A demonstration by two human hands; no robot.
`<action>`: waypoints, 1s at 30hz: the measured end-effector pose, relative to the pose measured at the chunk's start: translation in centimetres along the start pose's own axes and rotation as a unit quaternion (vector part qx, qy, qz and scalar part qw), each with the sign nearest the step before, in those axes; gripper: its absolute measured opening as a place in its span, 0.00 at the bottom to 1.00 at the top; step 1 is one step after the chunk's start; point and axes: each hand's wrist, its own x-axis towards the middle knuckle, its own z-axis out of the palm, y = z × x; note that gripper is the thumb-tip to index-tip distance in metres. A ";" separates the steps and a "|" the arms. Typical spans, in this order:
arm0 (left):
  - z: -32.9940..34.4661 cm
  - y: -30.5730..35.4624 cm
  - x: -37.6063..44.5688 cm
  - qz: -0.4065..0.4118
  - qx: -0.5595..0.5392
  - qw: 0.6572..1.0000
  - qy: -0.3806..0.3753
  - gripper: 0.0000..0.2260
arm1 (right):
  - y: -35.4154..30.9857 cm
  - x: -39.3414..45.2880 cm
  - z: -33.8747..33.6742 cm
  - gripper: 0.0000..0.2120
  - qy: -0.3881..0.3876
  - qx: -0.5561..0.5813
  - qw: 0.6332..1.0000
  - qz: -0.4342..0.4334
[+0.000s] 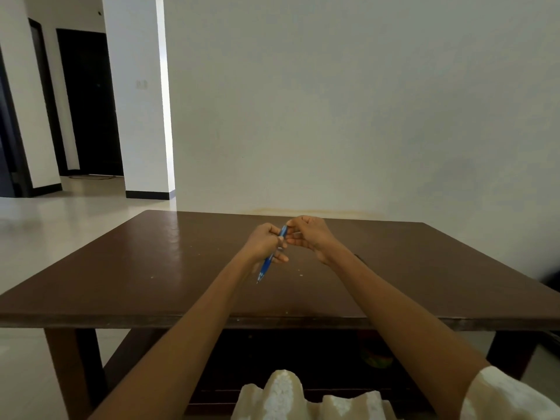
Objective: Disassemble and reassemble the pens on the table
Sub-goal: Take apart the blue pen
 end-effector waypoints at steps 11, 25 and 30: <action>-1.1 -0.6 1.7 -0.078 -0.046 0.996 -0.016 0.09 | 1.3 3.3 -1.3 0.08 0.038 0.033 0.998 0.025; -2.3 -4.5 6.9 -0.102 -0.161 0.979 0.071 0.13 | 10.7 11.9 -1.5 0.07 0.039 -0.395 0.916 -0.057; -2.2 -5.5 7.9 -0.113 -0.168 0.977 0.071 0.14 | 11.3 13.2 -1.7 0.08 -0.011 -0.444 0.894 -0.065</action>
